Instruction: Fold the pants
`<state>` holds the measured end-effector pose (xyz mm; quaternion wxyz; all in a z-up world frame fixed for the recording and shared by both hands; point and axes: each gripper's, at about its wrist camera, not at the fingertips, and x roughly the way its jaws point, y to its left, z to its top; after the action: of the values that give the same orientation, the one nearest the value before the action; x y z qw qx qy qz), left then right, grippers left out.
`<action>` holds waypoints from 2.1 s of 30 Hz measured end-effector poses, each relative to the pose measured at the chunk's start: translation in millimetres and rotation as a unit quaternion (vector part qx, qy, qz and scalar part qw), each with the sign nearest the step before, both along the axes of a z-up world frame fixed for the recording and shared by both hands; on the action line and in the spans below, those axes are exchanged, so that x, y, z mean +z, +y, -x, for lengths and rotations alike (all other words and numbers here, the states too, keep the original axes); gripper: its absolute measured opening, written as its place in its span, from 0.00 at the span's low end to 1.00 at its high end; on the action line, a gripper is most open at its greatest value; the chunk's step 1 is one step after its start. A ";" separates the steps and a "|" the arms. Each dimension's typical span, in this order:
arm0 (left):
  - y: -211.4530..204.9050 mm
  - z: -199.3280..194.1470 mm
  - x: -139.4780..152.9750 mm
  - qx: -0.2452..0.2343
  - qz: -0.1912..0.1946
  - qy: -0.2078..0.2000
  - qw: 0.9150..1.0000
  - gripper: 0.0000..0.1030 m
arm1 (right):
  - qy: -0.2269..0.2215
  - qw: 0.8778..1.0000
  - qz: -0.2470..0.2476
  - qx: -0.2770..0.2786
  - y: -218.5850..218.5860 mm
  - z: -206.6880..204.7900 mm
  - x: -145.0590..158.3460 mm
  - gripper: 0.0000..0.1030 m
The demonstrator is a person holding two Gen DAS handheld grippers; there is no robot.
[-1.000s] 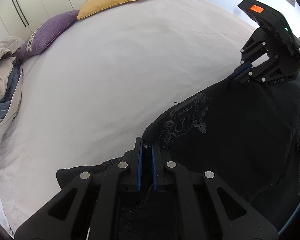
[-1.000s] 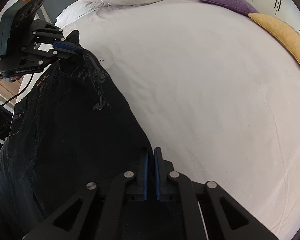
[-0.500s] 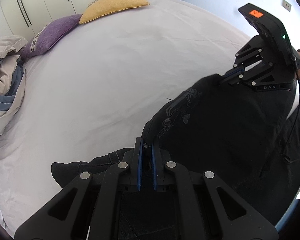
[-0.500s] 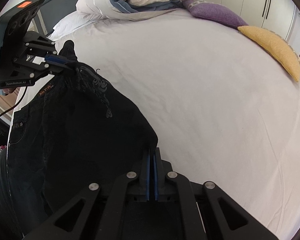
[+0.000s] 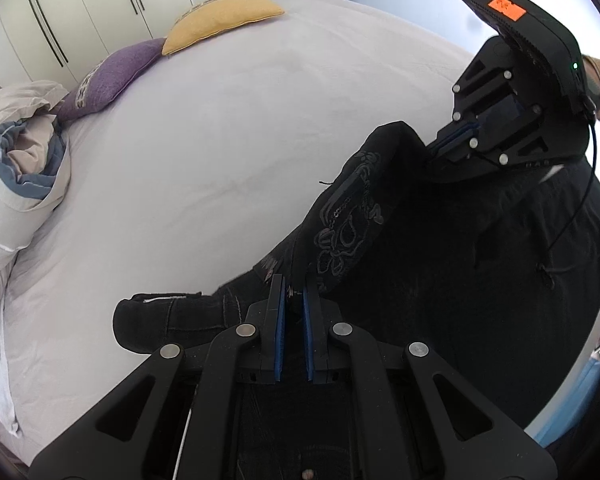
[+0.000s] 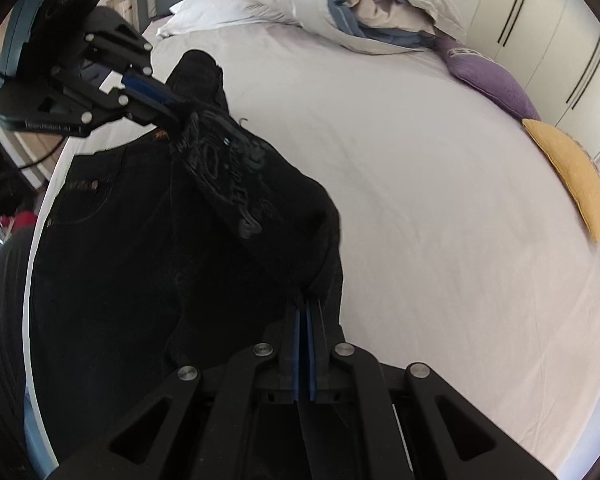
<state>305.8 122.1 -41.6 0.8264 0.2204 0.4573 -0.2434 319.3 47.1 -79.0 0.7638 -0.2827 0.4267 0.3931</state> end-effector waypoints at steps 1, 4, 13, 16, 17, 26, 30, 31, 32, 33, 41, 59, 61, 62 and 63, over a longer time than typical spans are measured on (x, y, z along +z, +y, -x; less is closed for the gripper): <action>1.5 11.7 -3.3 -0.004 -0.007 -0.004 1.000 0.06 | -0.005 1.000 0.006 0.007 0.6 8.1 0.7 0.03; 5.5 37.4 -13.3 -0.020 -0.032 -0.005 0.999 0.06 | -0.033 0.998 0.045 0.040 8.0 40.8 -1.4 0.03; 19.5 104.3 -43.0 -0.033 -0.035 0.023 0.999 0.06 | -0.153 0.969 0.150 0.126 21.4 165.9 -30.1 0.03; 27.8 126.3 -46.9 -0.036 -0.037 0.026 0.998 0.07 | -0.164 0.966 0.148 0.137 26.5 197.3 -34.3 0.03; 29.9 134.6 -48.1 -0.041 -0.041 0.026 0.998 0.07 | -0.169 0.964 0.150 0.142 28.4 206.0 -36.2 0.03; 25.8 185.5 -69.7 -0.101 -0.139 0.007 0.985 0.07 | -0.202 0.936 0.195 0.214 45.0 270.1 -62.4 0.03; 24.6 210.0 -83.4 -0.136 -0.185 -0.010 0.973 0.07 | -0.215 0.924 0.211 0.233 47.0 281.7 -66.6 0.03; 26.7 212.0 -86.5 -0.144 -0.193 -0.012 0.970 0.07 | -0.222 0.919 0.218 0.241 46.5 285.1 -68.3 0.03; 26.0 217.4 -90.0 -0.153 -0.202 -0.013 0.967 0.07 | -0.227 0.916 0.223 0.246 46.8 286.9 -70.1 0.03; 27.3 224.4 -94.7 -0.164 -0.215 -0.017 0.962 0.07 | -0.231 0.912 0.227 0.253 46.6 282.5 -70.5 0.03; 32.2 236.6 -116.3 -0.188 -0.246 -0.022 0.950 0.07 | -0.242 0.896 0.246 0.281 48.4 298.4 -77.9 0.03; 44.5 234.7 -131.6 -0.183 -0.270 -0.030 0.945 0.10 | -0.256 0.896 0.253 0.259 59.4 315.8 -93.4 0.04; 45.0 236.3 -127.8 -0.176 -0.268 -0.026 0.947 0.10 | -0.259 0.897 0.253 0.255 60.3 318.1 -92.1 0.04; 45.7 236.7 -126.3 -0.175 -0.267 -0.026 0.947 0.11 | -0.259 0.897 0.252 0.253 59.8 320.0 -91.3 0.04; 46.2 236.7 -125.3 -0.173 -0.267 -0.028 0.948 0.11 | -0.260 0.898 0.252 0.251 59.7 320.5 -90.8 0.04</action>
<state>69.1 168.3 -166.8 0.6950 0.5151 0.4375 -0.2456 -1.2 106.9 -169.8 0.6268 -0.6558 0.2124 0.3631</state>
